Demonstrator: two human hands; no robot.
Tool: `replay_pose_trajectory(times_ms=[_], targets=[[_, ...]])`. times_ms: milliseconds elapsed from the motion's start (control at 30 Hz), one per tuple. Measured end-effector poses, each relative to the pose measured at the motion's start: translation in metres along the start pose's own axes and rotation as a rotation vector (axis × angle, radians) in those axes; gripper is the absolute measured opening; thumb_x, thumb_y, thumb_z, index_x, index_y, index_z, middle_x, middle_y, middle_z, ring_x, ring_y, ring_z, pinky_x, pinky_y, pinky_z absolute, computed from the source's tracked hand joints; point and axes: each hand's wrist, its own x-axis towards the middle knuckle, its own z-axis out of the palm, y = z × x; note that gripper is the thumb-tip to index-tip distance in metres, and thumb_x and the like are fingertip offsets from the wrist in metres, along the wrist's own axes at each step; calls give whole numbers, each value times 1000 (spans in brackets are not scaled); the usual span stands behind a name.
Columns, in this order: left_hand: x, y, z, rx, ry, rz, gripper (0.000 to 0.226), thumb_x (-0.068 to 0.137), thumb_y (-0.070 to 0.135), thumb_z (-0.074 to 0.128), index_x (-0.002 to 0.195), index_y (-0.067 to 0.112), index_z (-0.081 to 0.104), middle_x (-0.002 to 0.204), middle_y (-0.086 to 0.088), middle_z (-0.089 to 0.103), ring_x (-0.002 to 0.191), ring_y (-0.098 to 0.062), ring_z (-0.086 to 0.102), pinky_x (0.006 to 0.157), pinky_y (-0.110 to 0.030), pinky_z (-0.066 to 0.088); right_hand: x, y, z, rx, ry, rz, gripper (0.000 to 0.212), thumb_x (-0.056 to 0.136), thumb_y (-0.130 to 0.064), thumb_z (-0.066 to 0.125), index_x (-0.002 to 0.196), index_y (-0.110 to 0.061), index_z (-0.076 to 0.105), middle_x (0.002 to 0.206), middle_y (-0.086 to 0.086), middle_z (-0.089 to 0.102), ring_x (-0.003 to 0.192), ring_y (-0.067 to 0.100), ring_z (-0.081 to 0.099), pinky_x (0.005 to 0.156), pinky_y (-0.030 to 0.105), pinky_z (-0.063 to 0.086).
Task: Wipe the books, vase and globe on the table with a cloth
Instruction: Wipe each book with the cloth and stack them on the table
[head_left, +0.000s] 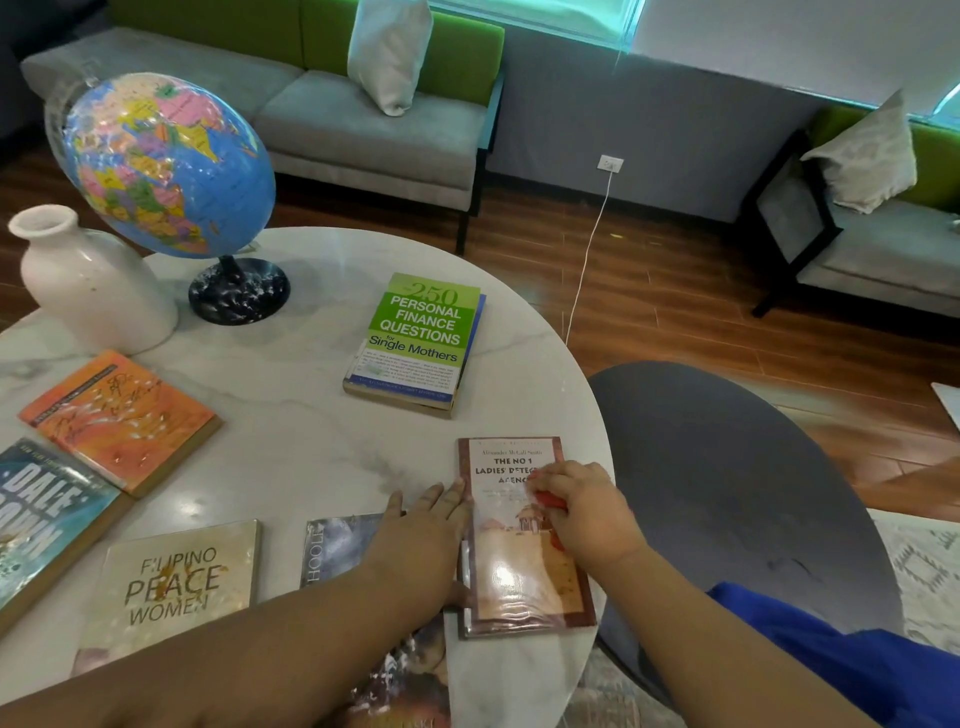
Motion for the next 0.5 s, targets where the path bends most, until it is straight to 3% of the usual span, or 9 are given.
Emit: replay_pose_trajectory(times_ms=[67,133,267,400,500], targets=[[0,-1,1,-4,6,-3,104,83,58,60,154,20,-5,161,2,-12,149,-18,-6,120,-50,0,-4,0,0,0,-70,-75,35,91,-14,59,121,-30,66,129,-19,56,115,11,44,102,15,33],[0,-1,1,-6,8,-3,104,83,58,61,154,20,-5,161,2,-12,149,-18,-6,120,-50,1,-2,4,-4,53,-66,-28,34,90,-11,61,116,-31,69,125,-19,58,114,9,45,100,14,35],[1,-1,2,-9,12,-2,105,82,60,61,154,21,-4,162,2,-10,149,-18,-5,120,-50,1,4,-10,-3,193,49,138,31,90,-7,60,111,-27,71,117,-13,59,111,9,50,81,10,48],[0,-1,1,-13,11,3,104,82,58,61,154,21,-3,162,2,-10,149,-18,-5,120,-51,1,-7,-16,0,165,-40,62,30,89,-11,63,115,-25,70,120,-12,60,111,5,52,99,12,39],[0,-2,1,-16,8,3,104,82,58,61,154,21,-3,162,2,-10,149,-19,-5,120,-51,1,-6,-9,-6,266,31,167,25,90,-10,63,110,-23,71,114,-10,59,81,1,58,67,2,47]])
